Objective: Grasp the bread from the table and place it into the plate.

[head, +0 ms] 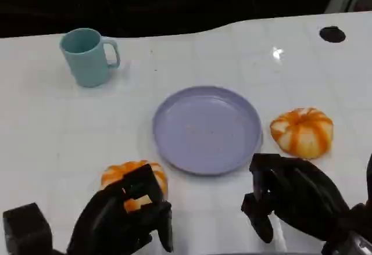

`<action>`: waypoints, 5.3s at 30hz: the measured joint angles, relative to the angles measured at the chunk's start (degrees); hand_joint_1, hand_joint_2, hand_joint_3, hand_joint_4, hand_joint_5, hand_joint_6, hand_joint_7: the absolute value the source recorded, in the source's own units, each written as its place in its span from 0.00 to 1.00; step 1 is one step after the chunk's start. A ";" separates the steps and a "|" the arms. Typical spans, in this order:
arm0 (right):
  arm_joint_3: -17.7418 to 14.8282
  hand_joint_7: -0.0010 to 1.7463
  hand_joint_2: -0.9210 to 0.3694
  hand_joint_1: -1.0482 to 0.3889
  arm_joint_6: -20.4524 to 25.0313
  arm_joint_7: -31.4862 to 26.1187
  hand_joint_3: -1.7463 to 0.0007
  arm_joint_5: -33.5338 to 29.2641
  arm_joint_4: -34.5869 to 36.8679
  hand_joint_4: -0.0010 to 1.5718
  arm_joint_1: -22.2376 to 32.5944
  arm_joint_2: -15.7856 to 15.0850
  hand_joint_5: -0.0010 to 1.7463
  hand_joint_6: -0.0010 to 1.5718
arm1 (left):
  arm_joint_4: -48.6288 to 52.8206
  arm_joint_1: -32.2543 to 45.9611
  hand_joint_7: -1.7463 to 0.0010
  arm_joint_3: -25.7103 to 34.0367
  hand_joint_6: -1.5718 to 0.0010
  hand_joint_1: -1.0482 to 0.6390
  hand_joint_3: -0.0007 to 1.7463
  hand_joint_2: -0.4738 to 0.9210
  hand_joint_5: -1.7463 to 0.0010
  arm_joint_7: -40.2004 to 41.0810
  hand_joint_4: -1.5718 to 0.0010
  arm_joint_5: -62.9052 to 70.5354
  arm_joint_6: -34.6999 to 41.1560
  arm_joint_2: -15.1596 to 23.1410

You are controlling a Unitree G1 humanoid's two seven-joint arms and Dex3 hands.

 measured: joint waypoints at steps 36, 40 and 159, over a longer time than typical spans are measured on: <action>0.11 0.87 0.00 0.09 -0.32 -0.10 0.80 -0.13 0.01 0.82 0.00 -0.03 0.91 0.70 | -0.40 -0.19 0.28 1.29 0.72 0.27 0.18 1.00 0.03 1.13 0.67 1.85 -5.73 -0.31; 0.11 0.87 0.00 0.09 -0.33 -0.06 0.80 -0.13 0.01 0.82 0.00 -0.03 0.91 0.69 | -0.27 -1.40 0.52 1.91 0.80 0.24 0.18 1.00 0.18 1.35 0.73 5.24 -11.34 0.42; 1.13 0.87 0.00 0.09 -0.34 -0.36 0.79 -0.79 -2.13 0.82 2.89 -0.22 0.91 0.69 | 44.57 -47.36 0.10 -19.54 0.53 0.53 0.65 0.66 0.00 46.51 0.49 64.88 -19.47 10.10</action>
